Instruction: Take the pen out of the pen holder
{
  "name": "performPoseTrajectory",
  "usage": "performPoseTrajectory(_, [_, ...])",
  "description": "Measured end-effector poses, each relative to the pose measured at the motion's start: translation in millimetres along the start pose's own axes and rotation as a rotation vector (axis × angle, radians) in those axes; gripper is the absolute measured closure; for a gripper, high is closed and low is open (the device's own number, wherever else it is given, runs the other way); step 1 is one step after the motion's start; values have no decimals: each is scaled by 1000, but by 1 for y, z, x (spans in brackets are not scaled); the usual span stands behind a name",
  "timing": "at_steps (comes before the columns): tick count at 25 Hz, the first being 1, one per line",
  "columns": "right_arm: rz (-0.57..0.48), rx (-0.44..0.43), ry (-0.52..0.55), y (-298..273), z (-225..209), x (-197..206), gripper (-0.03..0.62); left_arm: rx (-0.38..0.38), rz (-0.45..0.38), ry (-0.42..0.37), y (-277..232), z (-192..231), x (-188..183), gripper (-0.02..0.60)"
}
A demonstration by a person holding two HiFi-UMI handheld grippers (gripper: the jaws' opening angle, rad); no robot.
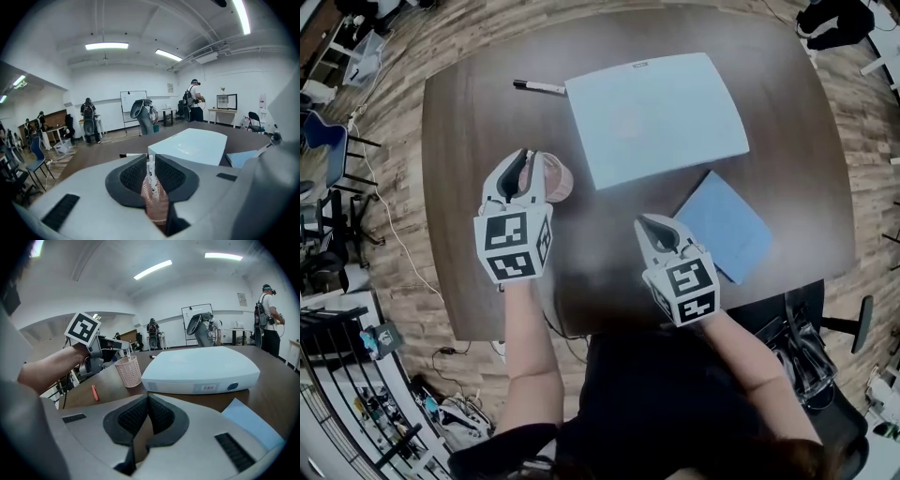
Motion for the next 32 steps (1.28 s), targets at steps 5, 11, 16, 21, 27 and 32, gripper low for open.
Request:
performPoseTrajectory(5, [-43,-6,11,17,0,-10,576,-32,-73,-9,26,-6,-24,506])
performPoseTrajectory(11, [-84,13,10,47,-6,-9,576,-25,-165,-19,56,-31,-52,506])
performPoseTrajectory(16, [-114,35,1,66,-14,-11,576,-1,-244,-47,78,-54,-80,507])
performPoseTrajectory(21, [-139,70,-14,81,-24,-11,576,90,-291,-56,85,-83,-101,506])
performPoseTrajectory(27, [-157,149,-50,106,-48,-1,576,283,-250,-112,69,-150,-98,507])
performPoseTrajectory(32, [-167,233,-92,130,-68,13,576,438,-221,-198,57,-212,-89,506])
Point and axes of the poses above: the fingertips, and each gripper's own axes: y backward along the fingers, z to its left, x out of its underside, the point moved 3 cm from there along y, backward along the fingers, and after that the axes turned 3 degrees about -x, right-handed, at the moved point
